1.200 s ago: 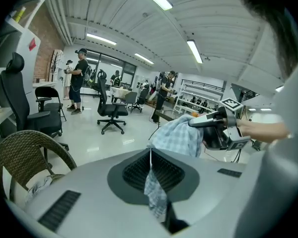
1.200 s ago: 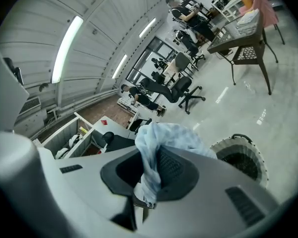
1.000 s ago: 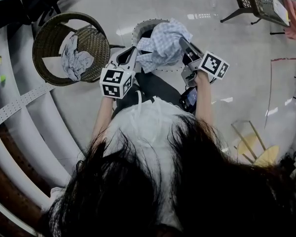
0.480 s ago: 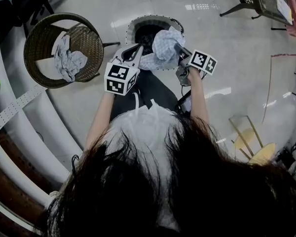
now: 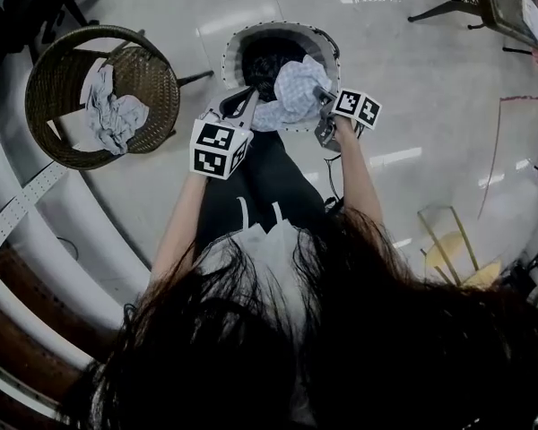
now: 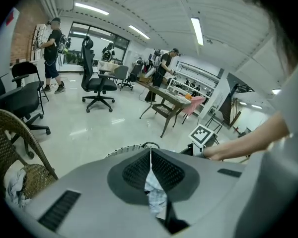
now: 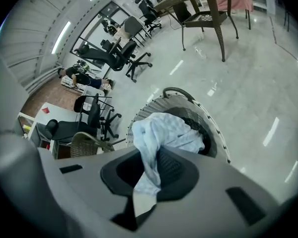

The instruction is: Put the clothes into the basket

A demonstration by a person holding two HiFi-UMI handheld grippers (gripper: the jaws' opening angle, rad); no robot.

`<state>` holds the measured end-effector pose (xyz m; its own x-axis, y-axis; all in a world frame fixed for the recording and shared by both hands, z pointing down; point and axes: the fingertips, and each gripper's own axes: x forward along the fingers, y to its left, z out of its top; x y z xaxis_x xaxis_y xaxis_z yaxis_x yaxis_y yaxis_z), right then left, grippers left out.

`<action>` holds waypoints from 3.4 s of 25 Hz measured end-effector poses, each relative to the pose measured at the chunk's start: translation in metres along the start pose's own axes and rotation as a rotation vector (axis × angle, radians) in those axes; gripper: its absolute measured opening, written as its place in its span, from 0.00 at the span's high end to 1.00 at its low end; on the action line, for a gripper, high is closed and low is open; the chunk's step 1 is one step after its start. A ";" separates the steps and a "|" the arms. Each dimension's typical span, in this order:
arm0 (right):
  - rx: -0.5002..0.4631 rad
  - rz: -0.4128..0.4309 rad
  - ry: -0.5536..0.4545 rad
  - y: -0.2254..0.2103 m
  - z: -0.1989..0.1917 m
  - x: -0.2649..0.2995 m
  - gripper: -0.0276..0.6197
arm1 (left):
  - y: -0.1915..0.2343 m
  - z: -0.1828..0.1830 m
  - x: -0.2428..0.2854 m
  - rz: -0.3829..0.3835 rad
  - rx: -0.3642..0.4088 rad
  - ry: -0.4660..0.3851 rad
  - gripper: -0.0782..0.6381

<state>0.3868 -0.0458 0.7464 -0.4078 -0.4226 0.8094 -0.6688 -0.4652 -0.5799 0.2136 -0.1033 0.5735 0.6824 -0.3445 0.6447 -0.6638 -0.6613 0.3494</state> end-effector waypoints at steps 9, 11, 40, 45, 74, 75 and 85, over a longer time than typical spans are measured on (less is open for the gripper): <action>0.019 -0.130 0.020 -0.064 -0.002 0.050 0.86 | 0.030 -0.039 0.042 0.006 -0.013 0.087 0.86; 0.003 -0.193 0.026 -0.082 -0.005 0.056 0.86 | 0.034 -0.050 0.047 0.006 -0.018 0.105 0.86; -0.330 0.078 0.018 0.054 -0.016 0.029 0.68 | 0.040 -0.052 -0.026 0.117 -0.078 0.008 0.86; -0.416 0.169 -0.001 0.114 -0.026 0.008 0.68 | 0.045 -0.050 -0.066 0.166 -0.110 -0.049 0.86; -0.724 0.562 -0.096 0.425 -0.189 -0.091 0.73 | 0.126 -0.133 -0.400 0.527 -0.278 -0.405 0.86; -0.735 0.569 -0.091 0.434 -0.198 -0.090 0.73 | 0.130 -0.141 -0.410 0.541 -0.291 -0.411 0.86; -0.853 0.615 -0.011 0.492 -0.290 -0.067 0.73 | 0.153 -0.203 -0.483 0.630 -0.375 -0.475 0.86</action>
<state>-0.0953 -0.0209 0.4343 -0.8230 -0.4093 0.3940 -0.5661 0.5319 -0.6298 -0.2796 0.0970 0.4532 0.1543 -0.8688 0.4705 -0.9605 -0.0203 0.2775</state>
